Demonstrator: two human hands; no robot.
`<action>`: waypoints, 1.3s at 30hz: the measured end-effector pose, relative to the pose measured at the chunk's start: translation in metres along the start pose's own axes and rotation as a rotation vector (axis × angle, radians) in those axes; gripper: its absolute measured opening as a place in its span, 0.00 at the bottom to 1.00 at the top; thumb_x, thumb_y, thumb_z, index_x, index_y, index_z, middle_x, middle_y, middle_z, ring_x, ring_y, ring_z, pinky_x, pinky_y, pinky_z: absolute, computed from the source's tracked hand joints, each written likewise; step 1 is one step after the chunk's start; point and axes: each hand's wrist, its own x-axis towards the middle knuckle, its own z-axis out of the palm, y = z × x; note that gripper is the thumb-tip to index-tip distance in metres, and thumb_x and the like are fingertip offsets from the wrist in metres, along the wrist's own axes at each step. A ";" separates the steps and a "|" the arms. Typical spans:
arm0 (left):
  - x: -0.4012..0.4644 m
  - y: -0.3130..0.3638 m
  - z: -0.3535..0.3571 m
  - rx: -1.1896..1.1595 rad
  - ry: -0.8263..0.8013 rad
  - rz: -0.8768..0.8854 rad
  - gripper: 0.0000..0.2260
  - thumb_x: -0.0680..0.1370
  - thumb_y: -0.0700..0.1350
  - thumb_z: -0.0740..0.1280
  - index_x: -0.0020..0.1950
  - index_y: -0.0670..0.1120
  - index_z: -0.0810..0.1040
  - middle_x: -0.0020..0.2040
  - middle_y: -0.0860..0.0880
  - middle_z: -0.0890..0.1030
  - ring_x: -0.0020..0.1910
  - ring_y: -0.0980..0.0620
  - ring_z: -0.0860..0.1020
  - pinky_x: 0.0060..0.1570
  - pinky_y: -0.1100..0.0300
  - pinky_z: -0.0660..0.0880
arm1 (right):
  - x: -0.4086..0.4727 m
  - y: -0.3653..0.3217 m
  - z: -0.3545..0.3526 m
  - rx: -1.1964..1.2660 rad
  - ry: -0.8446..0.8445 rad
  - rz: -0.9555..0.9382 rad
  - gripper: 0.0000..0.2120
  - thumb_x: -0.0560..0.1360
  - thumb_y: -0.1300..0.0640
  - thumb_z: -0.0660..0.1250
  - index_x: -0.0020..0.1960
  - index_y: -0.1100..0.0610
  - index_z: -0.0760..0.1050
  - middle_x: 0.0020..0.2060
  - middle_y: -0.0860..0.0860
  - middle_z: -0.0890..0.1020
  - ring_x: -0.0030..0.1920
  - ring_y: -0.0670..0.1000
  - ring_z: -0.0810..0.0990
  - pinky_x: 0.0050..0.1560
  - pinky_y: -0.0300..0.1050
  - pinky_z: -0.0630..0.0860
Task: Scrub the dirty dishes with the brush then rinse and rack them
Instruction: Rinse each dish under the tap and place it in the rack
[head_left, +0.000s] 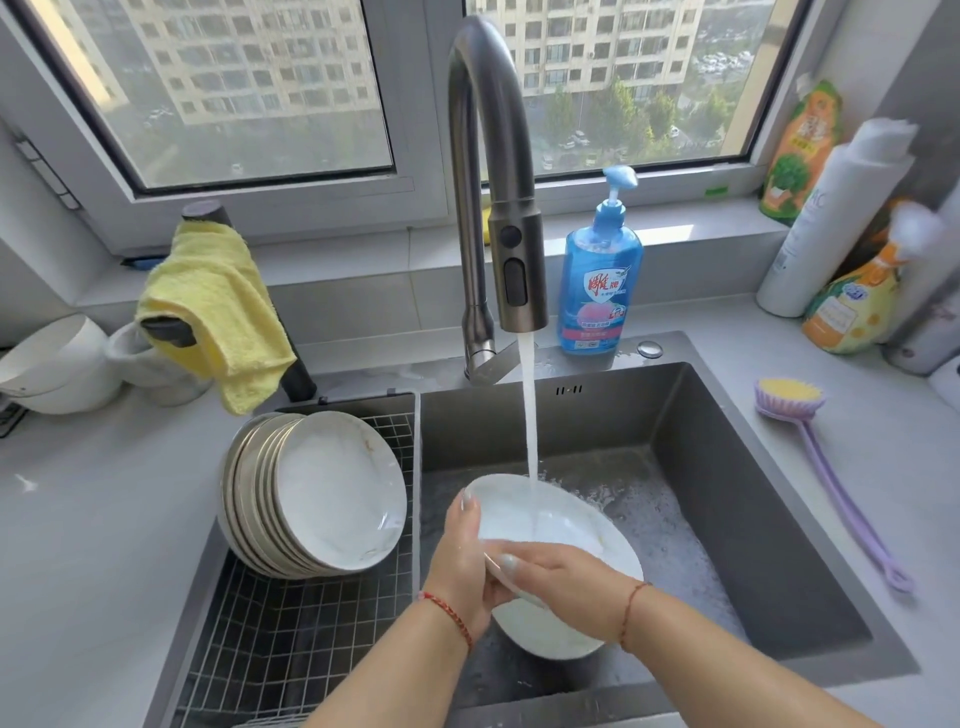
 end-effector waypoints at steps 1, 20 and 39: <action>-0.002 0.001 0.002 0.041 -0.003 0.021 0.18 0.81 0.64 0.54 0.68 0.60 0.68 0.63 0.39 0.79 0.55 0.37 0.82 0.51 0.38 0.80 | 0.004 -0.003 -0.001 0.051 -0.037 -0.011 0.18 0.80 0.44 0.51 0.67 0.32 0.66 0.65 0.35 0.74 0.67 0.40 0.70 0.70 0.45 0.63; -0.008 0.016 -0.006 0.174 0.027 0.269 0.16 0.85 0.51 0.55 0.73 0.60 0.65 0.66 0.52 0.74 0.62 0.49 0.75 0.44 0.55 0.78 | -0.017 0.043 -0.014 -0.806 -0.045 0.256 0.26 0.79 0.70 0.49 0.73 0.51 0.53 0.75 0.55 0.50 0.76 0.59 0.41 0.69 0.75 0.40; -0.015 0.018 -0.005 0.227 0.003 0.187 0.17 0.83 0.56 0.57 0.72 0.60 0.67 0.66 0.52 0.76 0.60 0.48 0.79 0.42 0.51 0.82 | 0.028 0.030 -0.022 -0.444 0.113 0.163 0.25 0.83 0.46 0.44 0.79 0.49 0.47 0.78 0.45 0.46 0.77 0.49 0.42 0.73 0.45 0.37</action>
